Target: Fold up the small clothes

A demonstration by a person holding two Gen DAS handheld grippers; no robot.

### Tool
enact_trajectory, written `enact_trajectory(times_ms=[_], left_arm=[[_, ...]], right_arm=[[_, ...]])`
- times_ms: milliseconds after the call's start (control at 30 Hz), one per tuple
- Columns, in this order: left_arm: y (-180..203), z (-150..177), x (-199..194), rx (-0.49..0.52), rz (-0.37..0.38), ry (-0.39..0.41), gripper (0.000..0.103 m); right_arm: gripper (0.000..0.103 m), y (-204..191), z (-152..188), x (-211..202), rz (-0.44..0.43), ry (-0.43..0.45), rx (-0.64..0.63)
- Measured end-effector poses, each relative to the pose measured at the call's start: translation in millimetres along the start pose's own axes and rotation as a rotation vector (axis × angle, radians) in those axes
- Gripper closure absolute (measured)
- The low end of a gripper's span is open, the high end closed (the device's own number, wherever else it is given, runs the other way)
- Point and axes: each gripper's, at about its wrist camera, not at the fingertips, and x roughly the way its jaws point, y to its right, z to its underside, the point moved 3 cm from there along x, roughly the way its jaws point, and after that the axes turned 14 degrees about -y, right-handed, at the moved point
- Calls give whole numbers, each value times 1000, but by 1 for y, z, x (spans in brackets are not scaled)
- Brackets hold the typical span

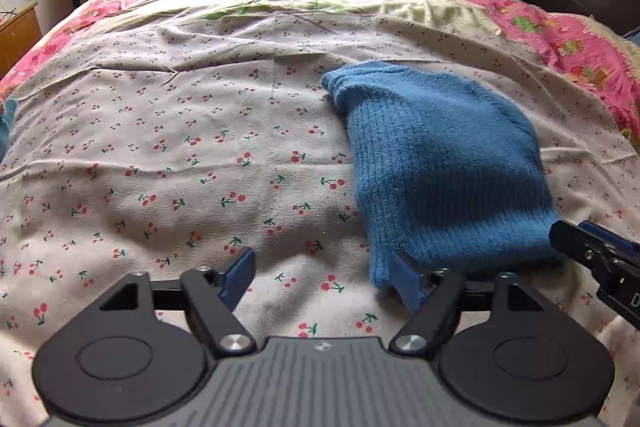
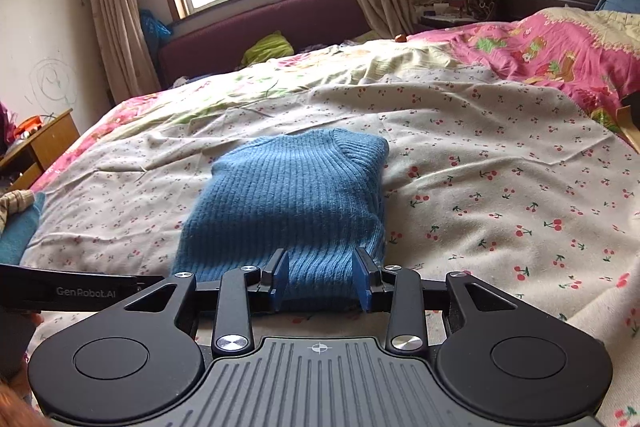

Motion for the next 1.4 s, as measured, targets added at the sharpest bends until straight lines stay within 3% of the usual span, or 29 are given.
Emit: enact_trajectory(times_ms=[67, 133, 233, 433, 500, 833, 1400], left_arm=[[1, 6, -5, 10, 17, 12, 6], [4, 13, -9, 28, 16, 17, 4], [8, 21, -10, 51, 7, 16, 0], [6, 31, -8, 42, 35, -4, 0], [4, 33, -7, 32, 43, -8, 0], [3, 40, -9, 40, 47, -7, 0], [5, 41, -6, 43, 27, -20, 0]], right_arm=[[67, -5, 3, -3, 0, -3, -5], [59, -9, 6, -5, 5, -11, -15], [57, -15, 10, -10, 20, -5, -34], [54, -21, 19, -17, 54, -30, -32], [48, -23, 21, -19, 70, -37, -37], [43, -31, 31, -21, 114, -70, -52], [43, -27, 34, -17, 95, -98, -31]])
